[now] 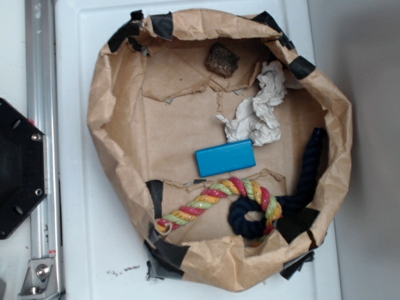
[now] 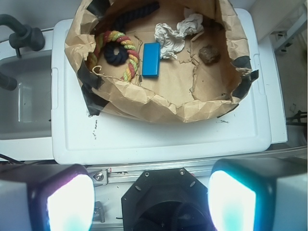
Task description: Grab the blue block.
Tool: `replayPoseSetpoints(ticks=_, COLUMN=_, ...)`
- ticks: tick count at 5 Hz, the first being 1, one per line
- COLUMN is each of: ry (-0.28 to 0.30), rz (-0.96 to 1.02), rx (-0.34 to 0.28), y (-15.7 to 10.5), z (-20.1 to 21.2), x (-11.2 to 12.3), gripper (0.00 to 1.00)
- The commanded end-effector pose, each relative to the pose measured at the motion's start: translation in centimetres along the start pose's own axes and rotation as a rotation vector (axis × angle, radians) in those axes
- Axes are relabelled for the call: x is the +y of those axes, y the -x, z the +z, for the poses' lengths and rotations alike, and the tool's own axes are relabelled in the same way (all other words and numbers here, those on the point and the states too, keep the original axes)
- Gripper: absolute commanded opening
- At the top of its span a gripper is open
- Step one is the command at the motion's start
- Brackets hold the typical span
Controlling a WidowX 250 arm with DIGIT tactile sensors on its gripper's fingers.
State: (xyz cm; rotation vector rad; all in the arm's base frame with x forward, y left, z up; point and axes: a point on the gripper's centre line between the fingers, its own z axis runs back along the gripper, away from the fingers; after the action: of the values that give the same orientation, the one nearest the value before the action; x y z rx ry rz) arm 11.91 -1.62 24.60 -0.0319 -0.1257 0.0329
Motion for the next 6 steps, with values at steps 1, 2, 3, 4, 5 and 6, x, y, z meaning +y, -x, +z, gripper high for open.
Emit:
replayPoseSetpoints(ticks=1, ry=0.0, rz=0.0, rx=0.0, y=0.0, z=0.0, x=0.0, gripper=1.0)
replayPoseSetpoints(ticks=2, ry=0.024, rz=0.027, rx=-0.062, y=-4.6, z=-3.3, x=-0.7, gripper=1.0)
replayPoseSetpoints(ticks=3, ry=0.002, rz=0.224, rx=-0.073, y=-9.3, z=-6.6, x=0.0, gripper=1.0)
replayPoseSetpoints(ticks=4, ry=0.016, rz=0.389, rx=-0.021, y=-12.2, z=-10.5, x=1.4, gripper=1.0)
replayPoseSetpoints(ticks=5, ry=0.01, rz=0.538, rx=0.014, y=-14.1, z=-14.7, x=3.1, gripper=1.0)
replayPoseSetpoints(ticks=6, ry=-0.003, rz=0.598, rx=0.084, y=-14.0, z=-17.8, x=3.2, gripper=1.0)
